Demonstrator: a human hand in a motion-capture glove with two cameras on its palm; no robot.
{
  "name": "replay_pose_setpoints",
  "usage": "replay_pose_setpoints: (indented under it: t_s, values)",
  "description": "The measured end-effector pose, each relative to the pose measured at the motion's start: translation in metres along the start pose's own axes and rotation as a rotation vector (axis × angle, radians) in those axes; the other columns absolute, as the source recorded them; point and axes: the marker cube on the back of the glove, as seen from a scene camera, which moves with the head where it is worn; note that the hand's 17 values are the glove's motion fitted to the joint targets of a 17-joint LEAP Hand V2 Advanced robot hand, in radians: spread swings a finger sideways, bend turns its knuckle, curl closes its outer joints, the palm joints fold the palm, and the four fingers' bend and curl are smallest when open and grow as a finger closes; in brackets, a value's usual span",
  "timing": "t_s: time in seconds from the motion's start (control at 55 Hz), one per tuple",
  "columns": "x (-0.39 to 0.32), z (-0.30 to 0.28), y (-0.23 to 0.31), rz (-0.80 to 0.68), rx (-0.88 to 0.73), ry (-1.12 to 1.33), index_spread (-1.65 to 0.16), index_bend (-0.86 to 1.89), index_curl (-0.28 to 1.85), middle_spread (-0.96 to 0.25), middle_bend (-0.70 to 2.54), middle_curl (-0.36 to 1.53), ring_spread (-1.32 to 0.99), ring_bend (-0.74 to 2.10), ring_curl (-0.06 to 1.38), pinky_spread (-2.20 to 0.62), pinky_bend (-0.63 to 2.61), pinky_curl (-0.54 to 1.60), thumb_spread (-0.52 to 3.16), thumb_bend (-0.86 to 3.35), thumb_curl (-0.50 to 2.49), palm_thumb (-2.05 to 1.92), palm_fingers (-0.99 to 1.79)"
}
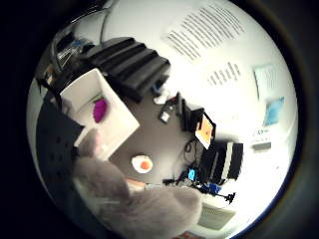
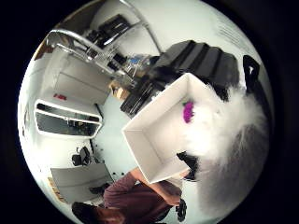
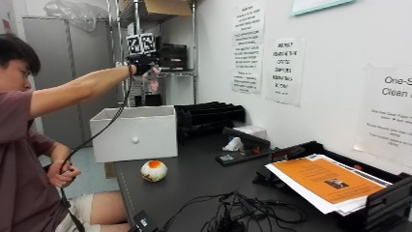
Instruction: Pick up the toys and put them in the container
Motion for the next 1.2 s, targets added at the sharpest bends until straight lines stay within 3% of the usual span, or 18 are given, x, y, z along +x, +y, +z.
replay_pose_setpoints:
  t_s: [0.291,0.382,0.418,0.436,0.454,0.473,0.509,0.545,0.582,0.618,0.727,1.036,1.2]
  values:
    - [-0.052,0.059,-0.018,-0.154,0.026,0.073,-0.35,0.86,0.66,-0.15,1.2,0.77,-0.32,1.36,0.63,-0.39,1.01,0.51,0.26,0.05,1.04,0.62,1.08]
    - [-0.049,0.084,-0.017,-0.058,-0.145,0.094,-0.35,0.73,0.69,-0.17,1.15,0.75,-0.32,1.35,0.63,-0.39,1.05,0.51,0.31,0.01,1.04,0.59,0.95]
    - [-0.049,0.093,-0.016,-0.055,-0.241,0.069,-0.35,0.58,0.69,-0.19,1.07,0.74,-0.31,1.37,0.63,-0.39,1.13,0.53,0.37,-0.02,1.03,0.54,0.8]
    - [-0.049,0.098,-0.016,-0.063,-0.284,0.054,-0.33,0.36,0.62,-0.2,0.98,0.7,-0.32,1.35,0.62,-0.38,1.17,0.54,0.55,-0.1,0.98,0.39,0.49]
    - [-0.049,0.102,-0.015,-0.068,-0.322,0.043,-0.32,0.31,0.64,-0.21,0.96,0.71,-0.31,1.35,0.63,-0.37,1.21,0.56,0.62,-0.1,0.96,0.33,0.38]
    - [-0.048,0.105,-0.015,-0.066,-0.349,0.037,-0.3,0.2,0.62,-0.2,0.8,0.66,-0.29,1.26,0.62,-0.32,1.24,0.58,0.69,-0.14,0.9,0.23,-0.11]
    - [-0.045,0.108,-0.014,-0.065,-0.377,0.047,-0.28,0.13,0.61,-0.19,0.72,0.63,-0.27,1.22,0.63,-0.27,1.28,0.6,0.78,-0.11,0.85,0.15,-0.2]
    - [-0.041,0.109,-0.012,-0.093,-0.385,0.073,-0.28,0.06,0.5,-0.13,0.49,0.54,-0.19,0.96,0.53,-0.19,1.27,0.55,0.85,-0.13,0.78,0.03,-0.55]
    - [-0.037,0.107,-0.01,-0.133,-0.381,0.092,-0.27,0.03,0.42,-0.12,0.42,0.51,-0.16,0.89,0.49,-0.15,1.26,0.52,0.92,-0.09,0.74,-0.01,-0.41]
    - [-0.033,0.104,-0.009,-0.13,-0.356,0.09,-0.26,0.04,0.39,-0.08,0.31,0.47,-0.12,0.73,0.42,-0.11,1.22,0.5,0.96,-0.09,0.69,-0.07,-0.54]
    - [-0.019,0.091,-0.005,-0.091,-0.302,0.07,-0.25,0.01,0.31,-0.04,0.16,0.41,-0.05,0.55,0.34,-0.03,1.1,0.44,1.05,-0.08,0.59,-0.09,-0.5]
    - [0.043,0.039,0.029,0.104,-0.268,0.128,-0.23,-0.01,0.14,0.0,0.11,0.31,0.02,0.38,0.29,0.04,0.95,0.37,1.12,-0.07,0.39,-0.09,-0.41]
    - [0.105,0.029,0.097,0.222,-0.296,0.132,-0.22,0.0,0.1,0.01,0.12,0.28,0.02,0.37,0.3,0.04,0.91,0.36,1.12,-0.07,0.33,-0.09,-0.37]
